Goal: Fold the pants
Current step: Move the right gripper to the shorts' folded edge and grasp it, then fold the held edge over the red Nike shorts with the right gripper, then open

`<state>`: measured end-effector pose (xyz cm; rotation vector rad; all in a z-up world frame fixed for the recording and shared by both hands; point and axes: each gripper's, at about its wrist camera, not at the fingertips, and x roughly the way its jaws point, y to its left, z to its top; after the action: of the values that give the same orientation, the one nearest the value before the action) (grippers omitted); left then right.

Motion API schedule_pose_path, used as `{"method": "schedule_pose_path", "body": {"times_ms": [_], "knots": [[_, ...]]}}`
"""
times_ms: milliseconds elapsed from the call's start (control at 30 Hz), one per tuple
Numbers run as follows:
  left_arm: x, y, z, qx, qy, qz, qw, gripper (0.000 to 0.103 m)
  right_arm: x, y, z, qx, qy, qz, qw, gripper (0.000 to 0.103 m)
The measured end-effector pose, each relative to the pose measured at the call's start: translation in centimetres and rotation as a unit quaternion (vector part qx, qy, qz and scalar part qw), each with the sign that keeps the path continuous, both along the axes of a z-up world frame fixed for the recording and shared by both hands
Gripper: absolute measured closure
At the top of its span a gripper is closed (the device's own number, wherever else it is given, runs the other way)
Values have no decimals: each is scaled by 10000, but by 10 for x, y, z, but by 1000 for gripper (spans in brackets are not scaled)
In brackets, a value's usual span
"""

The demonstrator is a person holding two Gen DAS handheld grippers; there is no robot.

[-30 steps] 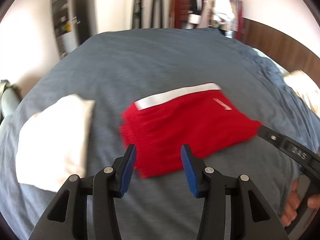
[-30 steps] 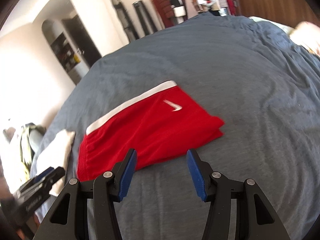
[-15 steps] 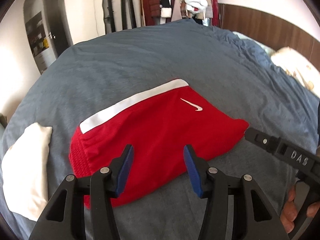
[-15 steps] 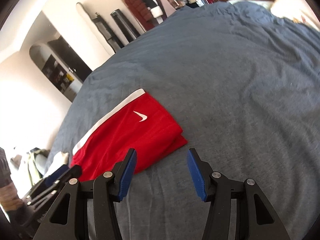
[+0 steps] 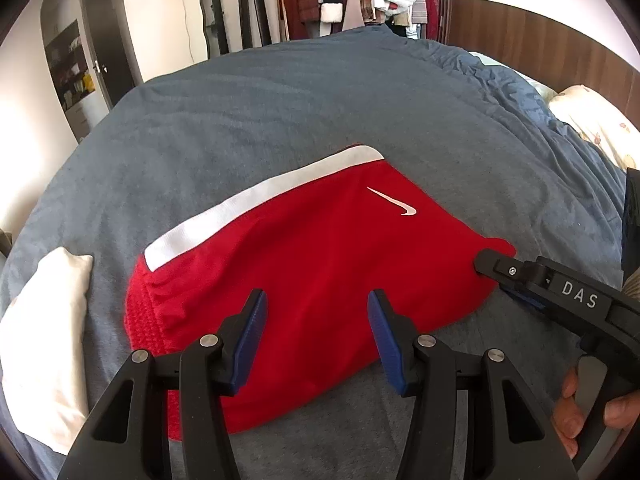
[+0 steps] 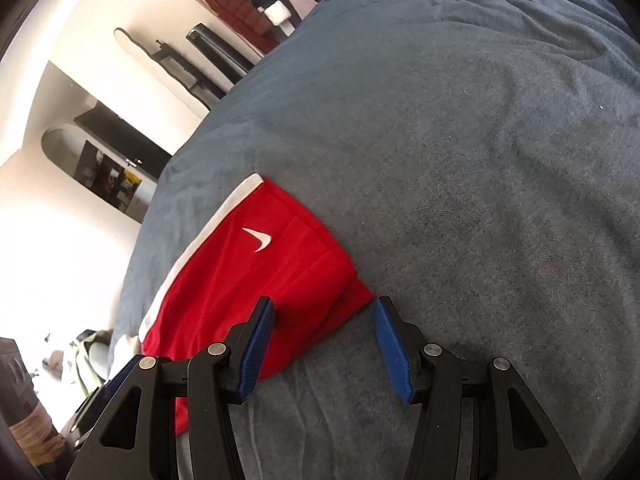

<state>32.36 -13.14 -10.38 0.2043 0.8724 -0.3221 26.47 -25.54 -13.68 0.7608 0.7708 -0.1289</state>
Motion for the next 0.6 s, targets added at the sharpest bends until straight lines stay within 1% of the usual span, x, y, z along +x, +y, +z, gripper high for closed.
{"method": "schedule_pose_path", "body": {"times_ms": [67, 233, 333, 367, 400, 433, 467, 500, 600], "knots": [[1, 1, -1, -39, 28, 33, 10000, 52, 5, 0, -3, 6, 30, -8, 10000, 50], [1, 2, -1, -35, 30, 84, 10000, 52, 11, -6, -14, 223, 28, -61, 9997, 50], [2, 2, -2, -25, 43, 147, 9999, 52, 14, -6, -16, 209, -6, -53, 9998, 53], [2, 4, -3, -31, 45, 188, 9998, 52, 15, -5, -16, 194, -17, -41, 9998, 59], [2, 5, -2, -38, 50, 215, 9997, 52, 17, -5, -15, 182, -28, -13, 9998, 69], [2, 6, -2, -53, 60, 251, 9997, 52, 19, -5, -15, 169, -34, 22, 9998, 74], [2, 9, -2, -80, 69, 290, 9995, 52, 20, -5, -15, 169, -37, 64, 9998, 82], [1, 11, -1, -97, 72, 323, 9994, 52, 20, -6, -14, 165, -56, 99, 9998, 86], [0, 19, 0, -145, 79, 449, 9989, 52, 17, -2, -1, -94, -198, 145, 9997, 91]]}}
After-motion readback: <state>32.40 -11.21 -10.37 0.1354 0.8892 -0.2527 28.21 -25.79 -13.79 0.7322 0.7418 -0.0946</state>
